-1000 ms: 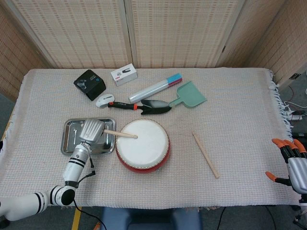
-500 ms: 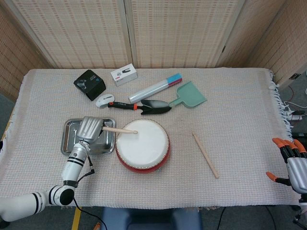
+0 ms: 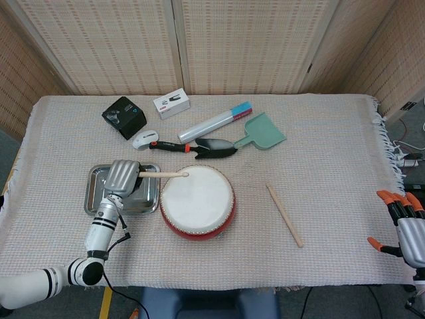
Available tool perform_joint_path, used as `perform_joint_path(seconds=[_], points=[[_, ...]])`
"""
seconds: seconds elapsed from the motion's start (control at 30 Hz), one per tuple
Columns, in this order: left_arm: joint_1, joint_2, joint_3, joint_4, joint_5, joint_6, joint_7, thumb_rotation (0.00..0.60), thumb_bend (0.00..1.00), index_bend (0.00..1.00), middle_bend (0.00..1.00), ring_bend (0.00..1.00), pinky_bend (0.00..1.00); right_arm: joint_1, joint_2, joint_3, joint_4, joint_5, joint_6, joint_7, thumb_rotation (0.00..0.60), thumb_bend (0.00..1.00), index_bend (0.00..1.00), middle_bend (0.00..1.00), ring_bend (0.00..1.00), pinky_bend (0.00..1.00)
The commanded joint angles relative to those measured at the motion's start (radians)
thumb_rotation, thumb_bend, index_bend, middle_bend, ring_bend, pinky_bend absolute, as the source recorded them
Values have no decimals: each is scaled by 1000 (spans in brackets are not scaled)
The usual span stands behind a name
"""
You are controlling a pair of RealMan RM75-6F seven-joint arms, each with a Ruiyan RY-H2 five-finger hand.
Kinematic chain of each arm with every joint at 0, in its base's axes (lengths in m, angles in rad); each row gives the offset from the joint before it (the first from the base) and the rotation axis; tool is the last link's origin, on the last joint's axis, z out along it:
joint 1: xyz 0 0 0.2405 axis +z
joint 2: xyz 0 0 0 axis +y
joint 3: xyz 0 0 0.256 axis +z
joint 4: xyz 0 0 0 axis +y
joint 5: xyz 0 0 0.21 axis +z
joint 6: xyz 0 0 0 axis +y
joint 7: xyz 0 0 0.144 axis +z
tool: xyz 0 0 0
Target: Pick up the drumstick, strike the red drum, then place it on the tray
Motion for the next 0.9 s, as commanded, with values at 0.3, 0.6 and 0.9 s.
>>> perform_joint_path(seconds=[0.3,0.6,0.9], points=[[-14,-9,64,40,41,-5,118,600,608,1000,1000,998,1000,-3,0,1,5,-2,9,8,600,97,105,108,0,0],[5,39,27,-18,37,-4,17,600,608,1000,1000,998,1000,-3,-3,1,5,-2,11,9,600,97,105,108,0,0],[-16,-37,124,108,94,-3,188,600,608,1000,1000,998,1000,-3,0,2,1,2,9,6,600,98,105,108,0,0]])
